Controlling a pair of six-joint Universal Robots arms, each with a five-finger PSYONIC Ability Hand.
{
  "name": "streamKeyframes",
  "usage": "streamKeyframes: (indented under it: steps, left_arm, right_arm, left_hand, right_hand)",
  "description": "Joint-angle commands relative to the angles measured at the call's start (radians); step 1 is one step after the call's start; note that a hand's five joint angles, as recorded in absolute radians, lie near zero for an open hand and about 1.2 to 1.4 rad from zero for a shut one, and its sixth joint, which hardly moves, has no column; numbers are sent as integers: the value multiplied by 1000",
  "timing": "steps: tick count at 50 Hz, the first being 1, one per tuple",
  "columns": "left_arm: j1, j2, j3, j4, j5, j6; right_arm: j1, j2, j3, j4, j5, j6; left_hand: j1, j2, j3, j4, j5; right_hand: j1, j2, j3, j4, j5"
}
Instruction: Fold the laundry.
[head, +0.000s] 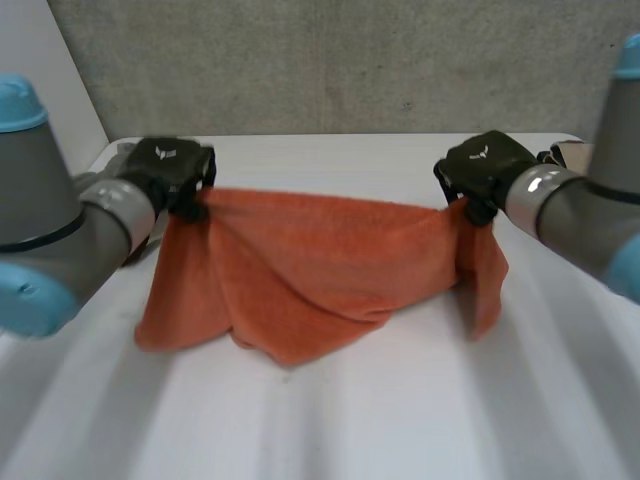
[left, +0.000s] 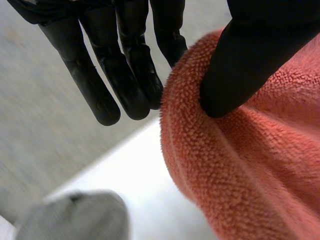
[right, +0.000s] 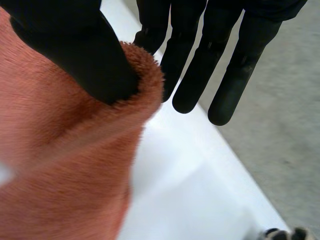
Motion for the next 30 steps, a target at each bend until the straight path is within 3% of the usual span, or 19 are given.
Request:
streamKeyframes:
  steps: [1, 5, 9, 19, 27, 30]
  left_arm:
    - [1, -102, 322, 223, -10, -71]
    - [1, -54, 354, 386, -11, -157]
    - [4, 10, 298, 519, -24, -217]
    - [-10, 130, -79, 458, -48, -208]
    - [-55, 121, -434, 407, -93, -135]
    - [-68, 81, -515, 368, -112, -58]
  right_arm:
    - [23, 55, -179, -432, 128, 176]
    - [28, -8, -151, -749, 122, 256]
    - [23, -47, -125, -913, 97, 237]
    - [-8, -36, -16, -663, -125, 202]
    - [-38, 19, 244, -476, -194, 35]
    - [-44, 47, 335, -427, -202, -57]
  left_hand:
    - [238, 201, 206, 194, 268]
    - [238, 201, 206, 194, 268]
    - [238, 201, 206, 194, 268]
    - [238, 201, 206, 194, 268]
    - [238, 201, 206, 194, 268]
    - [63, 26, 32, 19, 93]
  right_hand:
    - [271, 209, 204, 196, 202]
    - [271, 209, 204, 196, 202]
    - [271, 209, 204, 196, 202]
    - [271, 209, 204, 196, 202]
    - [271, 209, 204, 196, 202]
    - [271, 209, 204, 196, 202]
